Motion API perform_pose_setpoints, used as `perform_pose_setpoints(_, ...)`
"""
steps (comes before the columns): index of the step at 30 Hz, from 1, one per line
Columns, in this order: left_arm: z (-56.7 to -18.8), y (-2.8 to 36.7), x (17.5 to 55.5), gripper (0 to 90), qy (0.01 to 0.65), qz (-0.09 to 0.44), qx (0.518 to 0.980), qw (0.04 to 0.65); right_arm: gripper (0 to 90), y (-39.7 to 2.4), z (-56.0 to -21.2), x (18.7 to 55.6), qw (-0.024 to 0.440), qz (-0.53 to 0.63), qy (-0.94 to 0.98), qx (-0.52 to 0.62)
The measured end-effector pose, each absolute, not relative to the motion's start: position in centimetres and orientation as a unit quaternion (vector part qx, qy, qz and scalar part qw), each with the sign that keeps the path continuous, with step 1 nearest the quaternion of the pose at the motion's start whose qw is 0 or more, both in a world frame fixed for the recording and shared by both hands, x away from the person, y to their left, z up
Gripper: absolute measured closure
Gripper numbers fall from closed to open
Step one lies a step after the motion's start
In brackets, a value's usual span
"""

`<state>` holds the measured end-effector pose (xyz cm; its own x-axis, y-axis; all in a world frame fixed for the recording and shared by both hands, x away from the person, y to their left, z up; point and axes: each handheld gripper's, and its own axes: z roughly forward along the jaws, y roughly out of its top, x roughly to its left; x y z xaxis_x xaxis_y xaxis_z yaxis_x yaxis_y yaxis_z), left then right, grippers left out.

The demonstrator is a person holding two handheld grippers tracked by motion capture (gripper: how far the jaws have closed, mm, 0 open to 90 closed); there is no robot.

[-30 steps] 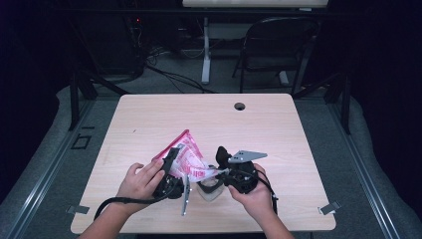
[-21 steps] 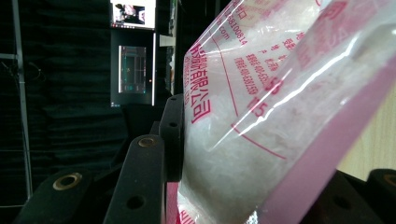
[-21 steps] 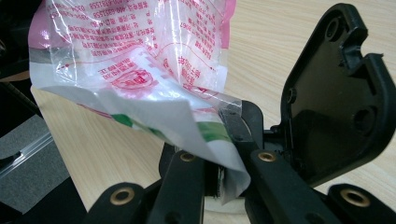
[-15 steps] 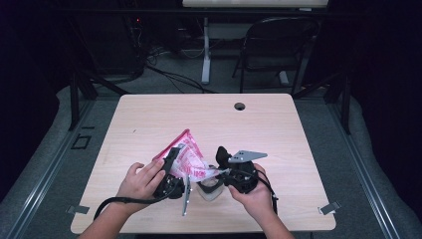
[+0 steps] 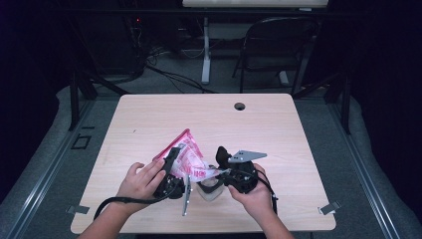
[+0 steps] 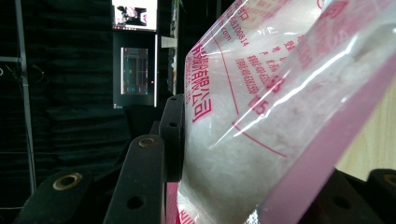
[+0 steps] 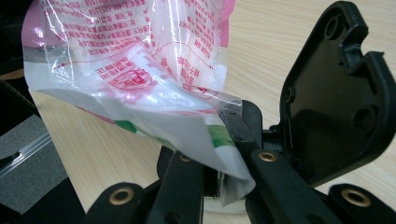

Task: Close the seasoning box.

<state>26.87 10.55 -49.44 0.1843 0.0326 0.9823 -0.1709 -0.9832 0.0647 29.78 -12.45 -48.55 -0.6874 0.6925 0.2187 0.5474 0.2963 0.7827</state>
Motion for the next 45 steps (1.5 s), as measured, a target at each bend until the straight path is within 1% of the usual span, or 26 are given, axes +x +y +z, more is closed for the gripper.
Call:
perform_pose_setpoints(12,-49.31,10.46,26.77,65.4,-0.048,0.640,0.763,0.075,86.5,-12.42,-48.60,29.82,0.081,0.449,0.802,0.386)
perform_pose_setpoints(15,-49.44,10.49,26.86,65.4,-0.052,0.646,0.757,0.084,86.3,-12.39,-48.64,29.83,0.080,0.448,0.802,0.387)
perform_pose_setpoints(35,-49.10,10.27,26.54,65.3,-0.057,0.643,0.761,0.063,85.5,-12.37,-48.75,29.84,0.082,0.447,0.803,0.386)
perform_pose_setpoints(38,-49.08,10.24,26.54,65.3,-0.055,0.641,0.763,0.064,85.5,-12.40,-48.75,29.85,0.082,0.447,0.803,0.385)
perform_pose_setpoints(42,-49.13,10.23,26.74,65.3,-0.065,0.651,0.752,0.076,85.4,-12.44,-48.71,29.84,0.081,0.447,0.803,0.386)
perform_pose_setpoints(45,-49.02,10.15,26.69,65.3,-0.064,0.650,0.754,0.071,85.4,-12.42,-48.74,29.84,0.082,0.450,0.801,0.388)
